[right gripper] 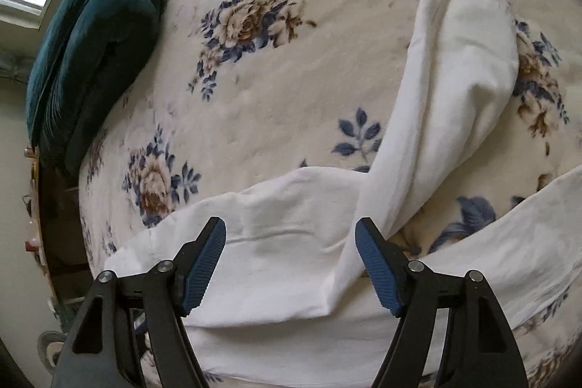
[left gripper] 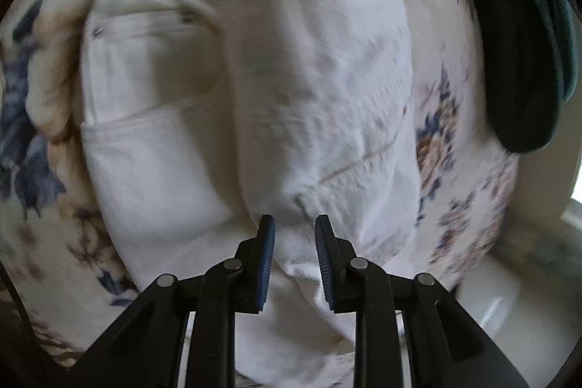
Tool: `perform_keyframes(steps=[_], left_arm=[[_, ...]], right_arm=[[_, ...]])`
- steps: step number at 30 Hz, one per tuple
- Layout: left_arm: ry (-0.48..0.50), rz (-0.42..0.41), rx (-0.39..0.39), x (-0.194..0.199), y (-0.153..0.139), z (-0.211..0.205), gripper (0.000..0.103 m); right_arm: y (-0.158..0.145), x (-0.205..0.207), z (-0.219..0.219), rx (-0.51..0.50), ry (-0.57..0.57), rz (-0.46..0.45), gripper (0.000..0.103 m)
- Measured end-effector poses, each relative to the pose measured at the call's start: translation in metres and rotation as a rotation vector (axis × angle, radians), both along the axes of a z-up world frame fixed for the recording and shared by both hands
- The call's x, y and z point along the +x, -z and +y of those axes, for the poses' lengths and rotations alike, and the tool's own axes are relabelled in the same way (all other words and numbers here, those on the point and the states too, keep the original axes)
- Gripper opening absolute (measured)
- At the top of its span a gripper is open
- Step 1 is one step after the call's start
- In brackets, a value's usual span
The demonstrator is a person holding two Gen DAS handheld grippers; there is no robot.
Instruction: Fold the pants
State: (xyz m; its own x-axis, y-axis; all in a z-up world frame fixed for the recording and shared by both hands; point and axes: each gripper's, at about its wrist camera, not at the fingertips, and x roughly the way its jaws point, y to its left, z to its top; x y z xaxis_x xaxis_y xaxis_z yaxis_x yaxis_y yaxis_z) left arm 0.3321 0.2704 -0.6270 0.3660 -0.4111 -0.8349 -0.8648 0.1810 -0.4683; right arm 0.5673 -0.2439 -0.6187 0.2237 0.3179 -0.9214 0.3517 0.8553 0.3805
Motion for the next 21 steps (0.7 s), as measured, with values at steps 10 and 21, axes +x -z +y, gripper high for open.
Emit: perform_keyframes(steps=[10, 21], left_arm=[[-0.041, -0.178, -0.062, -0.024, 0.023, 0.006, 0.026], [-0.028, -0.302, 0.052, -0.005, 0.001, 0.042, 0.026]], right_arm=[[0.023, -0.002, 0.04, 0.038, -0.091, 0.027, 0.076], [0.032, 0.006, 0.06, 0.026, -0.124, 0.059, 0.076]])
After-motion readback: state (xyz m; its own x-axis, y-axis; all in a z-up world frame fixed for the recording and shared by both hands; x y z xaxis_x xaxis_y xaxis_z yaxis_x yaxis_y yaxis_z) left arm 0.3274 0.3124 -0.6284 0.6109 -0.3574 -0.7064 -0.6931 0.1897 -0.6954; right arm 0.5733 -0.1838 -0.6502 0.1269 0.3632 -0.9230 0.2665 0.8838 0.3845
